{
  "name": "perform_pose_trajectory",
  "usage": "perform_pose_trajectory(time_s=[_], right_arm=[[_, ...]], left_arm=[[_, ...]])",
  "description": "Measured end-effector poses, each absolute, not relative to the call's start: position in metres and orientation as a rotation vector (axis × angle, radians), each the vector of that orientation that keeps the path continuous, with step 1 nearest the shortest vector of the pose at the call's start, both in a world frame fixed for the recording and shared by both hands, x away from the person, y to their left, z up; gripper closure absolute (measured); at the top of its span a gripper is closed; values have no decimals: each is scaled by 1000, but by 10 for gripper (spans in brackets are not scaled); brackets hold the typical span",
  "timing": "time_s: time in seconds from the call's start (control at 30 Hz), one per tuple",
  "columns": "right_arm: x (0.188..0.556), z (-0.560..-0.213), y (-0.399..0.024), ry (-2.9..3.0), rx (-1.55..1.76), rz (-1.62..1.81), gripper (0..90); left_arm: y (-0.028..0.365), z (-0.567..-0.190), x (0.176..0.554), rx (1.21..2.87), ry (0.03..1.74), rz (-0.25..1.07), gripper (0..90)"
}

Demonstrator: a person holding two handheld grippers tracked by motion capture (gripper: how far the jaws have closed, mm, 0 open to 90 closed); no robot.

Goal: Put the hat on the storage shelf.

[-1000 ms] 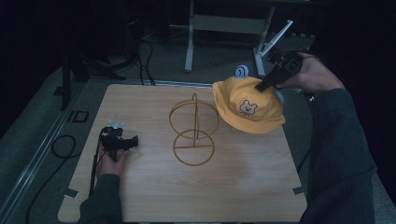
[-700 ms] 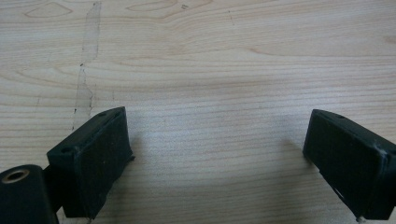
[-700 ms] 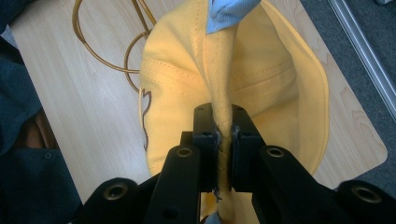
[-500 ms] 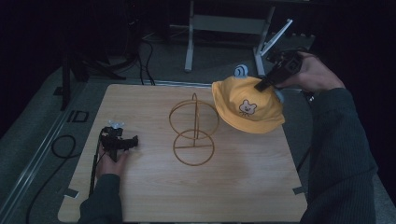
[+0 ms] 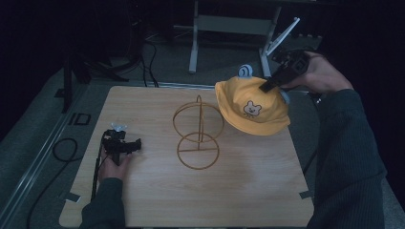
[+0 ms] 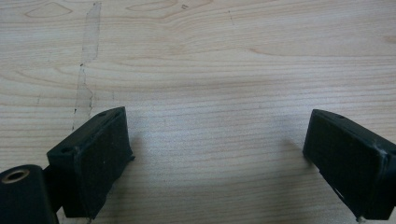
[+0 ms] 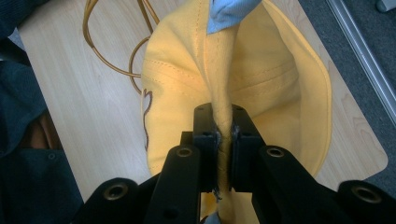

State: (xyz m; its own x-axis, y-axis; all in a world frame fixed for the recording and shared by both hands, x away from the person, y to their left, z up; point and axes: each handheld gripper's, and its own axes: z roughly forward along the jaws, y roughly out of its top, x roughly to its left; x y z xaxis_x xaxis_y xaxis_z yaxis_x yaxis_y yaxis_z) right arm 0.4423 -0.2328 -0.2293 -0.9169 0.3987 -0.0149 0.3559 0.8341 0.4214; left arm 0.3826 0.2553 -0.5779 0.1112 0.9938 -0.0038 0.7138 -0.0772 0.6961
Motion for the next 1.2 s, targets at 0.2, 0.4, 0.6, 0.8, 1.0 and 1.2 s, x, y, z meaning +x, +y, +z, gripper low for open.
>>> perform_pose_trajectory(time_s=[0.2, 0.4, 0.6, 0.8, 1.0, 1.2], right_arm=[[441, -227, -232, 2913, 588, 657, 839], [440, -226, -231, 2915, 581, 667, 840], [439, -224, -229, 2918, 569, 694, 840], [439, -222, -225, 2921, 553, 709, 840], [438, -220, -220, 2926, 532, 733, 840], [438, -219, -213, 2934, 501, 744, 840]], left_arm=[[255, -578, 383, 1850, 1657, 667, 73], [255, -578, 383, 1850, 1657, 667, 73], [255, -578, 383, 1850, 1657, 667, 73], [255, -578, 383, 1850, 1657, 667, 73], [255, -578, 383, 1850, 1657, 667, 73], [255, -578, 383, 1850, 1657, 667, 73]])
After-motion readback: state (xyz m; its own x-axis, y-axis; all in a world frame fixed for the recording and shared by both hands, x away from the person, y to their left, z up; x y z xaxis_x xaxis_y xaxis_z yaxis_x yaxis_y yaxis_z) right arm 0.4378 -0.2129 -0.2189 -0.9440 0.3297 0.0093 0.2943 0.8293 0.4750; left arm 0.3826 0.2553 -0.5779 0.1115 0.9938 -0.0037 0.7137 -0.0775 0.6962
